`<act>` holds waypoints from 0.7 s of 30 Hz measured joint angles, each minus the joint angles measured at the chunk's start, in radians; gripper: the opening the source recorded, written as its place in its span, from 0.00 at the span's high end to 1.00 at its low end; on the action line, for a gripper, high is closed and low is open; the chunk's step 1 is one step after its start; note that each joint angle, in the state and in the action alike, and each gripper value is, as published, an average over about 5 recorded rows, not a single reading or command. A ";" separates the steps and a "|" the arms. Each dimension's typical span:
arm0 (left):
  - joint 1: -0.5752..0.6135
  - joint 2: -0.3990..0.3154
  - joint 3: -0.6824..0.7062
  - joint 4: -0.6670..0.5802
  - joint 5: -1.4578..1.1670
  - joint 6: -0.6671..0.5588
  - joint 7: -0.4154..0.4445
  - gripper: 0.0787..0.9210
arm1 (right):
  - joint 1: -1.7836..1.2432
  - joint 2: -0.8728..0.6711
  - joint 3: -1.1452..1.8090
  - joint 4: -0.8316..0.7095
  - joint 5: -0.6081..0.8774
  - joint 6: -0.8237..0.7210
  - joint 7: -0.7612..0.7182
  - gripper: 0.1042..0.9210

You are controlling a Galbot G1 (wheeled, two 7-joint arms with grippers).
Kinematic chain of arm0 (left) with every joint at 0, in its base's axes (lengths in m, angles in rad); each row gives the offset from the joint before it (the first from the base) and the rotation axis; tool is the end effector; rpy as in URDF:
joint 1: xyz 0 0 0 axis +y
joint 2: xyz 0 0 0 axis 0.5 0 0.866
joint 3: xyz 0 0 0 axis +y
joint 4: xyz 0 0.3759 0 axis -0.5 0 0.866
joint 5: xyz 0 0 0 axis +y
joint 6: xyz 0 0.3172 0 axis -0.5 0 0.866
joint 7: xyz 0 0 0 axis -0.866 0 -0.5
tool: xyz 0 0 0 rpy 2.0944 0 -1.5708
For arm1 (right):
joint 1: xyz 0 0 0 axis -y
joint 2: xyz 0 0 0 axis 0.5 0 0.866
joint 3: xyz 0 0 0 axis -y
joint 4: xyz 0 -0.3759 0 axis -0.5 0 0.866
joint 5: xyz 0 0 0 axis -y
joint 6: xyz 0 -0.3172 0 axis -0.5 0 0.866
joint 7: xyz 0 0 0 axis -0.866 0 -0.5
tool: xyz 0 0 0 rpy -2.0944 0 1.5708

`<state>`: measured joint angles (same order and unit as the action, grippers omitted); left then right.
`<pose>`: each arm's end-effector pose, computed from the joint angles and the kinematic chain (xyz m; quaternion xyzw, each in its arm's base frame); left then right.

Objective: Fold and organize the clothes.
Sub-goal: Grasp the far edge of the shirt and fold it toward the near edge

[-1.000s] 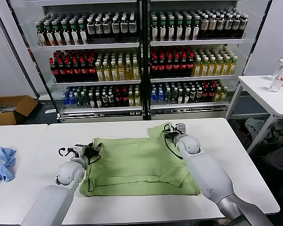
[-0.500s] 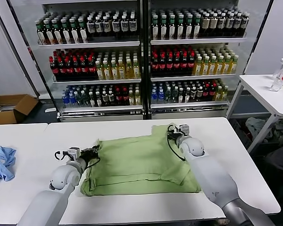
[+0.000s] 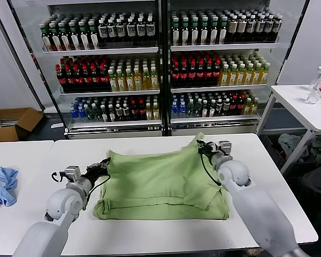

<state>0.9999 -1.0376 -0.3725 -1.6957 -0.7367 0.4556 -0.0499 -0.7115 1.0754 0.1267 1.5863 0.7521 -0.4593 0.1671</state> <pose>0.3256 0.1302 -0.2987 -0.0966 -0.9728 0.0733 0.1972 0.4029 -0.0685 -0.2668 0.1197 -0.9769 -0.0392 0.1727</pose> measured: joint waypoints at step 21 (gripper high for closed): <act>0.320 0.002 -0.055 -0.232 0.245 0.021 0.014 0.85 | -0.587 -0.005 0.267 0.434 -0.114 -0.071 0.055 0.79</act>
<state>1.3198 -1.0356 -0.4271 -1.9281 -0.4919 0.4770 -0.0355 -1.2981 1.0709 0.3934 2.0205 0.6386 -0.5305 0.2217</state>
